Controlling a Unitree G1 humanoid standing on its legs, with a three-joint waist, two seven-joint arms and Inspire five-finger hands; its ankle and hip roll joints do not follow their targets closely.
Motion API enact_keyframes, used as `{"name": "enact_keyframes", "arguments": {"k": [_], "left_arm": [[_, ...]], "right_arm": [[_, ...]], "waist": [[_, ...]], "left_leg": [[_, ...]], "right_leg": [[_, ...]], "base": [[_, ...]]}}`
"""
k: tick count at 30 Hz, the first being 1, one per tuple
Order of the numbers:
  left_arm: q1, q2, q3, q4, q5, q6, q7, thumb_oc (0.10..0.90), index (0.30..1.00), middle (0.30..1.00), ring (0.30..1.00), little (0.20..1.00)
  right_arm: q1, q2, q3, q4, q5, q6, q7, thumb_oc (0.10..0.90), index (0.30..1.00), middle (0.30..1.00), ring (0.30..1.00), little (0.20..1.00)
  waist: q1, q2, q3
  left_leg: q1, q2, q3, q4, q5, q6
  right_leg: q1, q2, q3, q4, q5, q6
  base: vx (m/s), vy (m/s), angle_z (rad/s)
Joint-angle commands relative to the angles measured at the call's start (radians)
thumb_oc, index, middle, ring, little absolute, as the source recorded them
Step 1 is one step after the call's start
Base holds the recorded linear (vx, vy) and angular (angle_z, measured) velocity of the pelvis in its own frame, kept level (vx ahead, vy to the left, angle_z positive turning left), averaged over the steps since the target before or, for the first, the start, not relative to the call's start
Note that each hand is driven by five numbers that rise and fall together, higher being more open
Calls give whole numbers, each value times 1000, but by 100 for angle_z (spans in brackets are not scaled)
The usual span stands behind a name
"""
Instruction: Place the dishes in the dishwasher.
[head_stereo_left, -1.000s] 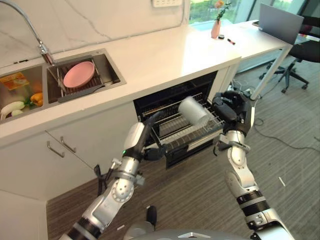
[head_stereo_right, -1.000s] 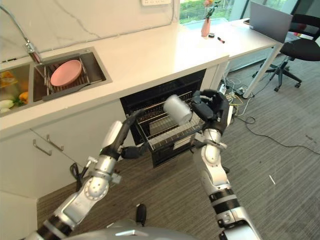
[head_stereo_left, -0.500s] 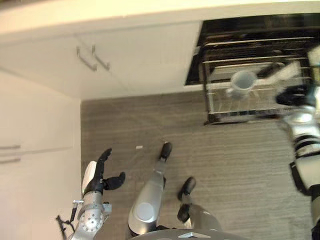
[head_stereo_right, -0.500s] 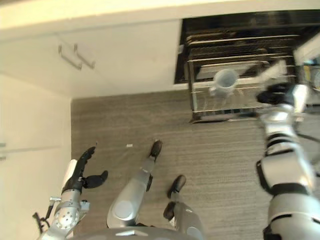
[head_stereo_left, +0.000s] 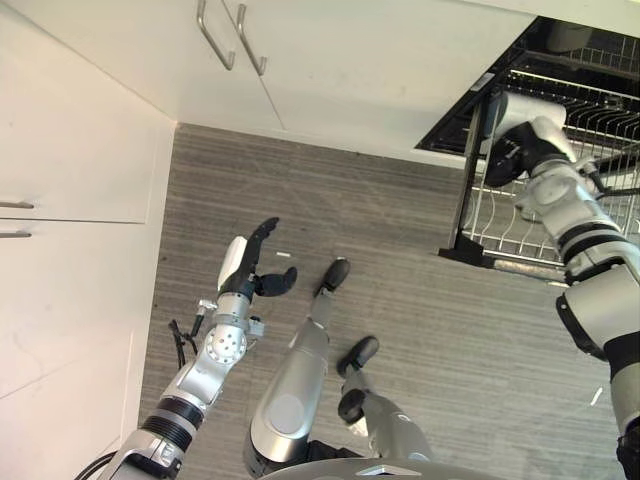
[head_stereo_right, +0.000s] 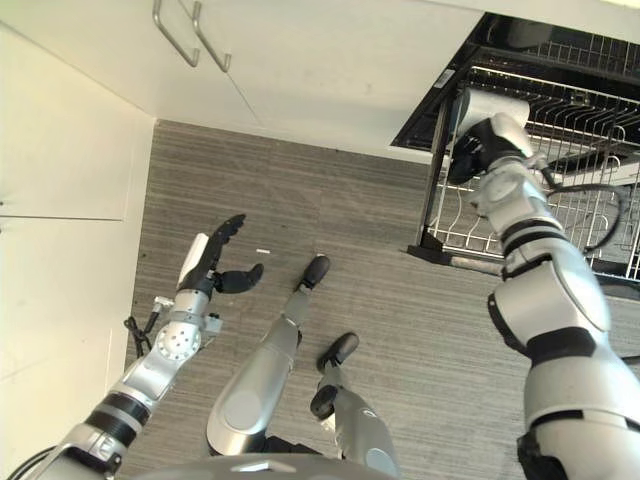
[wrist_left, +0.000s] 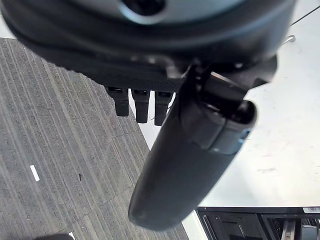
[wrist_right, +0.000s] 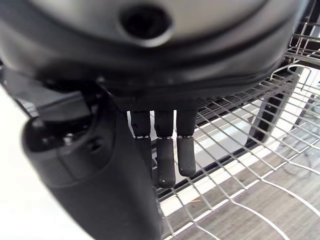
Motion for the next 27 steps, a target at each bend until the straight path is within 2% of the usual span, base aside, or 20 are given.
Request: {"name": "enact_keyframes", "arguments": {"k": [1, 5, 6, 7, 10, 11, 12, 13, 14, 15, 16, 17, 18, 21, 22, 23, 24, 25, 26, 27], "left_arm": [[76, 59, -11, -75, 2, -53, 8, 800, 900, 900, 900, 900], [60, 70, -15, -73, 8, -44, 10, 800, 900, 900, 900, 900], [57, 78, -11, -72, 10, -40, 12, 800, 900, 900, 900, 900], [60, 83, -8, -72, 11, -39, 10, 800, 900, 900, 900, 900], [59, 84, -8, -61, 13, -35, 13, 800, 900, 900, 900, 900], [63, 80, 10, -39, 26, -22, 30, 800, 900, 900, 900, 900], [63, 80, 10, -39, 26, -22, 30, 800, 900, 900, 900, 900], [75, 77, 16, -35, 30, -18, 34, 800, 900, 900, 900, 900], [111, 52, 46, -3, 26, -3, 41, 800, 900, 900, 900, 900], [111, 52, 46, -3, 26, -3, 41, 800, 900, 900, 900, 900], [142, 36, 60, 21, 42, 10, 24, 800, 900, 900, 900, 900], [142, 36, 60, 21, 42, 10, 24, 800, 900, 900, 900, 900], [160, 9, 79, 65, 51, 15, 14, 800, 900, 900, 900, 900], [167, 1, 86, 86, 51, 21, 8, 800, 900, 900, 900, 900], [170, -43, 114, 191, 37, 39, 3, 800, 900, 900, 900, 900], [170, -82, 128, 292, 15, 56, -6, 800, 900, 900, 900, 900], [169, -110, 142, 378, -4, 67, -3, 800, 900, 900, 900, 900], [169, -110, 142, 378, -4, 67, -3, 800, 900, 900, 900, 900], [167, -150, 172, 501, -33, 81, 0, 800, 900, 900, 900, 900], [167, -150, 172, 501, -33, 81, 0, 800, 900, 900, 900, 900]], "right_arm": [[30, -73, 7, -26, 30, -20, -55, 400, 300, 300, 300, 300], [48, -54, -27, 0, 36, -13, -84, 400, 300, 300, 300, 300], [62, -48, -48, 10, 39, -10, -97, 436, 354, 354, 354, 354], [64, -41, -56, 12, 38, -6, -102, 800, 900, 900, 900, 900], [71, -32, -67, 9, 35, -6, -117, 800, 900, 900, 900, 900], [146, -16, -113, -103, 61, -39, -172, 800, 900, 900, 900, 900], [146, -16, -113, -103, 61, -39, -172, 800, 900, 900, 900, 900], [196, -15, -145, -183, 88, -55, -181, 800, 900, 900, 900, 900], [349, -3, -231, -406, 144, -95, -196, 800, 900, 900, 900, 900], [349, -3, -231, -406, 144, -95, -196, 800, 900, 900, 900, 900], [512, 19, -323, -590, 151, -119, -205, 800, 900, 900, 900, 900], [512, 19, -323, -590, 151, -119, -205, 800, 900, 900, 900, 900], [700, 45, -445, -759, 157, -146, -211, 800, 900, 900, 900, 900], [788, 57, -501, -841, 157, -153, -205, 800, 900, 900, 900, 900], [923, 104, -595, -984, 151, -181, -210, 800, 900, 900, 900, 900], [1010, 175, -644, -1068, 198, -209, -188, 800, 900, 900, 900, 900], [1039, 209, -670, -1105, 257, -230, -165, 800, 900, 900, 900, 900], [1039, 209, -670, -1105, 257, -230, -165, 800, 900, 900, 900, 900], [1082, 253, -686, -1188, 334, -268, -114, 800, 900, 900, 900, 900], [1082, 253, -686, -1188, 334, -268, -114, 800, 900, 900, 900, 900]], "waist": [[0, -45, -53], [-5, -51, -58], [-12, -54, -62], [-16, -57, -65], [-22, -60, -68], [-59, -74, -84], [-59, -74, -84], [-69, -82, -92], [-105, -93, -117], [-105, -93, -117], [-134, -94, -138], [-134, -94, -138], [-168, -87, -167], [-178, -83, -181], [-206, -69, -206], [-222, -52, -228], [-232, -41, -241], [-232, -41, -241], [-247, -24, -261], [-247, -24, -261]], "left_leg": [[67, 50, 13, -14, -108, -123], [81, 49, 15, -14, -112, -122], [92, 52, 19, -14, -113, -120], [101, 54, 22, -14, -115, -120], [110, 56, 25, -14, -115, -119], [148, 67, 49, -14, -123, -114], [148, 67, 49, -14, -123, -114], [164, 72, 58, -14, -126, -112], [193, 77, 76, -14, -129, -106], [193, 77, 76, -14, -129, -106], [226, 77, 88, -14, -143, -101], [226, 77, 88, -14, -143, -101], [256, 76, 100, -14, -152, -96], [269, 72, 103, -14, -153, -93], [307, 71, 117, -14, -165, -90], [337, 73, 132, -14, -171, -87], [349, 73, 138, -14, -169, -85], [349, 73, 138, -14, -169, -85], [369, 75, 150, -14, -171, -83], [369, 75, 150, -14, -171, -83]], "right_leg": [[-32, -108, 15, 9, 23, 47], [-20, -106, 21, 9, 23, 44], [-13, -105, 26, 9, 23, 41], [-7, -103, 29, 9, 23, 40], [-1, -102, 35, 9, 24, 39], [17, -94, 60, 9, 29, 38], [17, -94, 60, 9, 29, 38], [25, -92, 70, 9, 30, 37], [44, -90, 82, 9, 32, 38], [44, -90, 82, 9, 32, 38], [72, -95, 78, 9, 22, 36], [72, -95, 78, 9, 22, 36], [103, -101, 68, 9, 18, 38], [113, -104, 66, 9, 17, 40], [144, -109, 67, 9, 7, 41], [170, -113, 68, 9, 4, 42], [179, -116, 69, 9, 6, 42], [179, -116, 69, 9, 6, 42], [190, -118, 73, 9, 5, 42], [190, -118, 73, 9, 5, 42]], "base": [[0, 0, 0], [0, 0, 0], [-35, 0, -2], [-35, 0, -2], [-23, 11, -6], [-33, 17, -6], [-40, 20, -9], [-16, 11, -23], [-16, 11, -23], [14, 7, -55], [22, -1, -34], [56, 15, -55], [34, 16, -21], [22, 13, -12], [52, 33, -14], [53, 52, -16], [14, 45, -8], [4, 47, -28], [3, 27, -26], [17, 33, -40]]}}
